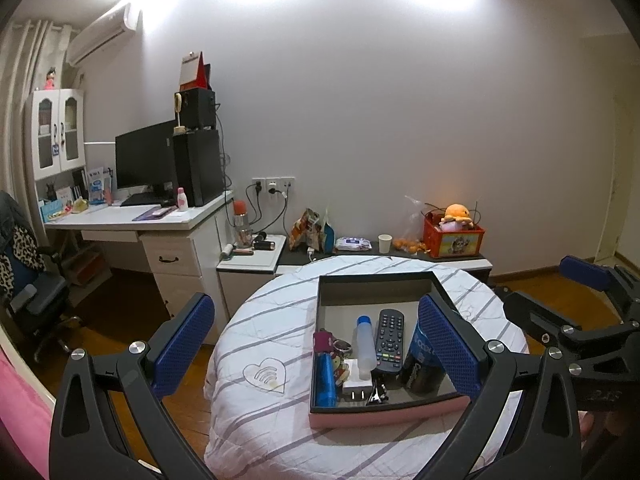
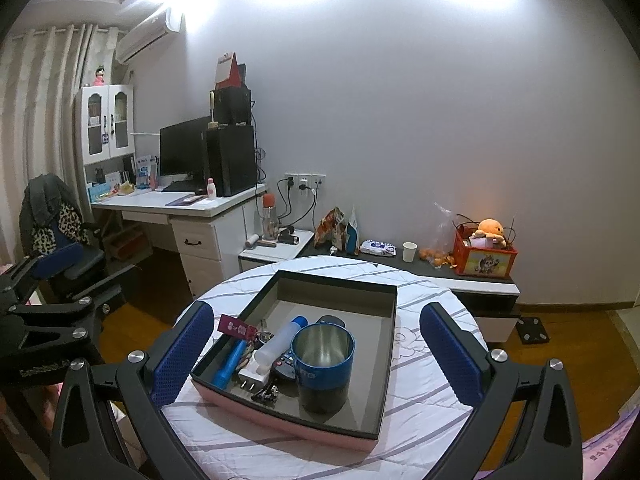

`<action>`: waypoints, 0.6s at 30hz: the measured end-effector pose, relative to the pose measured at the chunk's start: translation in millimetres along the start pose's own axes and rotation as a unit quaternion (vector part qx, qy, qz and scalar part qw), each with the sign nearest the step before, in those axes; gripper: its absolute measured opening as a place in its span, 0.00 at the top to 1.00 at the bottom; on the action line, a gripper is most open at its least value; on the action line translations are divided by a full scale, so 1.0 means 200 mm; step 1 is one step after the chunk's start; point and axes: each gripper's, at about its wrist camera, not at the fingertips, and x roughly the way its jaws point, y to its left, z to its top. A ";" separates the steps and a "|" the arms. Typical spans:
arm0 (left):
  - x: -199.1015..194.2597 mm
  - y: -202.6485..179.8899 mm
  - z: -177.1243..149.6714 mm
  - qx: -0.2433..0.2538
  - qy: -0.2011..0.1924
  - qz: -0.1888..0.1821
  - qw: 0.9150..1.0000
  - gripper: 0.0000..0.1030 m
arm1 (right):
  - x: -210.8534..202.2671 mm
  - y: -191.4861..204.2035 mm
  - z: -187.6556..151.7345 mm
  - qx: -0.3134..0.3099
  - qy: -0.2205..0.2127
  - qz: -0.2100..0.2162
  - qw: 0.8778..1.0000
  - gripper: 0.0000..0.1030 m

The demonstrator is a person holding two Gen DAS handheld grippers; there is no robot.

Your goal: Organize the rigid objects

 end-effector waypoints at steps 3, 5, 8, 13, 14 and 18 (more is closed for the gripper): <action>-0.03 0.00 -0.02 0.002 -0.001 0.001 1.000 0.00 | -0.02 0.03 -0.01 -0.005 0.001 -0.002 1.000 0.00; -0.06 0.00 -0.03 0.002 -0.001 0.001 1.000 0.00 | -0.04 0.04 -0.02 -0.008 0.000 -0.003 1.000 0.00; -0.11 -0.01 -0.04 0.004 -0.005 0.000 1.000 0.00 | -0.09 0.07 -0.04 -0.010 -0.001 -0.004 1.000 0.00; -0.21 -0.01 -0.07 0.007 -0.012 0.001 1.000 0.00 | -0.18 0.10 -0.07 -0.011 -0.009 -0.008 1.000 0.00; -0.23 -0.02 -0.08 0.008 -0.013 0.000 1.000 0.00 | -0.19 0.10 -0.08 -0.011 -0.011 -0.009 1.000 0.00; -0.29 -0.04 -0.10 0.010 -0.020 -0.006 1.000 0.00 | -0.29 0.12 -0.10 -0.013 -0.023 -0.014 1.000 0.00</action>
